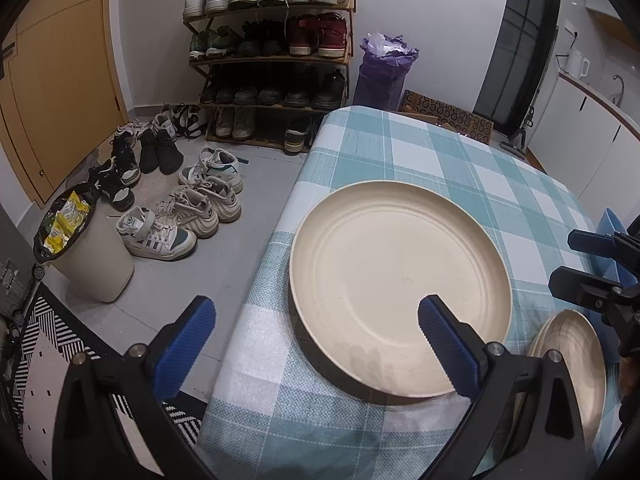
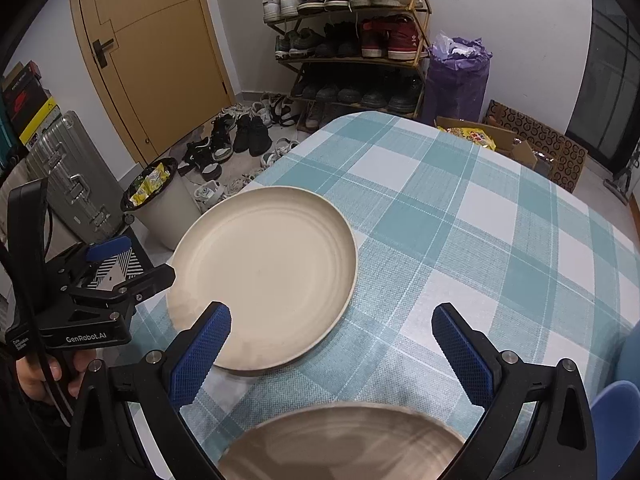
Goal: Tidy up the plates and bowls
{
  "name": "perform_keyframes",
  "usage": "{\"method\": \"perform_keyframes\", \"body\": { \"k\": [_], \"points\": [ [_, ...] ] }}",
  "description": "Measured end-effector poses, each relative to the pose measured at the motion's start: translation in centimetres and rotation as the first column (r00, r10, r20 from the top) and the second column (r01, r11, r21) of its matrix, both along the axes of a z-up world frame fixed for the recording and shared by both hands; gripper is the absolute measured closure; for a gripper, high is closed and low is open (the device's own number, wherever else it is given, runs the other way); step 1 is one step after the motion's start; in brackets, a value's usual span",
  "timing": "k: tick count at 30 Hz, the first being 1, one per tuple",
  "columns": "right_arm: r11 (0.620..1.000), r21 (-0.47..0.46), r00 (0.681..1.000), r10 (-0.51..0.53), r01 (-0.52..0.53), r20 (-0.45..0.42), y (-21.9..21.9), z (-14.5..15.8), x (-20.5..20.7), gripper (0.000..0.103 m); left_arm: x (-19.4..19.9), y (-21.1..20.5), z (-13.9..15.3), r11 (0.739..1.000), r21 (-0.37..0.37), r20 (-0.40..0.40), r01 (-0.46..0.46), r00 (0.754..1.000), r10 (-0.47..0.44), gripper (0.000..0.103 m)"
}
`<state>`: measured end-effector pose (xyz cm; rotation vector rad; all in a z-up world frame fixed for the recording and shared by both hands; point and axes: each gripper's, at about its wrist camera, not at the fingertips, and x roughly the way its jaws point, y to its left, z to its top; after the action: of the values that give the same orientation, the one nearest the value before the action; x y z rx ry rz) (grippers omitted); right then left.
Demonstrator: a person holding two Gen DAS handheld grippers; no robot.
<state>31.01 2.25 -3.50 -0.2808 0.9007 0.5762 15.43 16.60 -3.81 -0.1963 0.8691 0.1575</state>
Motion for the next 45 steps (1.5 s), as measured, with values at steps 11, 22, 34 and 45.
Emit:
{"method": "perform_keyframes", "body": {
  "k": [11, 22, 34, 45],
  "points": [
    [1.0, 0.004, 0.998, 0.019, -0.019, -0.06, 1.2, -2.7, 1.9, 0.001, 1.2, 0.2, -1.7, 1.0, -0.025, -0.048, 0.013, 0.999, -0.014, 0.018],
    [0.999, -0.019, 0.994, 0.028, -0.03, -0.106, 1.9, -5.0, 3.4, 0.02, 1.7, 0.1, -2.4, 0.999, -0.02, -0.069, 0.032, 0.997, -0.033, 0.029],
    [0.998, -0.043, 0.99, 0.03, -0.036, -0.137, 2.1, -6.4, 4.0, 0.051, 1.8, -0.2, -2.9, 0.998, -0.038, -0.088, 0.051, 0.995, -0.054, 0.062],
    [0.994, -0.103, 0.994, 0.027, -0.038, -0.107, 2.5, -6.9, 3.6, 0.076, 1.2, 0.1, -2.8, 0.999, -0.01, -0.073, 0.042, 0.996, -0.043, 0.079]
  ]
}}
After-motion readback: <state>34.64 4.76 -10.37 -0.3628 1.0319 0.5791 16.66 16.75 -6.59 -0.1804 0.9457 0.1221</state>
